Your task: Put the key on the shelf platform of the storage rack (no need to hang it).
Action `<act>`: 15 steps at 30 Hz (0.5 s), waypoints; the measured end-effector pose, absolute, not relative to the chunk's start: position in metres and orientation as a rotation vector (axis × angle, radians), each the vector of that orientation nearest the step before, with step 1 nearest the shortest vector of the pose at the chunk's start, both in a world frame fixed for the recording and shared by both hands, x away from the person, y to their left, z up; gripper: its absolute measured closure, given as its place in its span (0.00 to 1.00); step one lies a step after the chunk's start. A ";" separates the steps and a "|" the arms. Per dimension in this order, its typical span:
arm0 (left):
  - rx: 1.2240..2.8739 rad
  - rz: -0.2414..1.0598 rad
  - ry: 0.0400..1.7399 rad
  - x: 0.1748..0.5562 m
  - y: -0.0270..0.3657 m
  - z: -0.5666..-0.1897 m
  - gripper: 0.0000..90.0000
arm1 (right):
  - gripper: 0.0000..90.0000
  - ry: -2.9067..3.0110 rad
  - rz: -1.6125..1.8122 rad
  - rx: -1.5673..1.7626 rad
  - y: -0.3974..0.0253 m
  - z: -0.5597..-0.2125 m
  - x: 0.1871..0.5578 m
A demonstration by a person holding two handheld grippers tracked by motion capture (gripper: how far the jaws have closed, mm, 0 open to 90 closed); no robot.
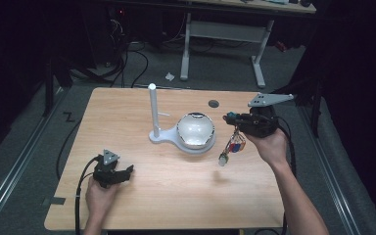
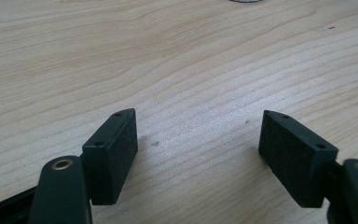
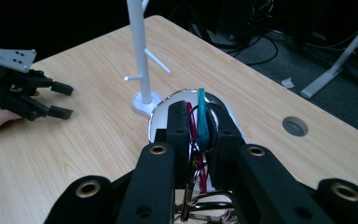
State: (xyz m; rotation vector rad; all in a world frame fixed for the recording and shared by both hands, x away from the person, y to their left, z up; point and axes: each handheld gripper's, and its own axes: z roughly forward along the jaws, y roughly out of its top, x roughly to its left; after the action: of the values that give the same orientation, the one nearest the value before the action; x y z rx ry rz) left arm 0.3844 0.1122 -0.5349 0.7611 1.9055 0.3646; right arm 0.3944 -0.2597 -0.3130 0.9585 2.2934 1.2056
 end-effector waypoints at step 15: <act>0.768 0.370 1.898 0.384 0.113 -0.535 0.31 | 0.91 2.345 1.208 0.896 -0.231 -0.299 0.408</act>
State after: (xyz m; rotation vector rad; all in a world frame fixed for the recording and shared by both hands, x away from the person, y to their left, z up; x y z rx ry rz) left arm 0.3844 0.1126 -0.5353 0.7679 1.8978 0.3695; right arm 0.4083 -0.2309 -0.2989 0.8957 2.3450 1.2079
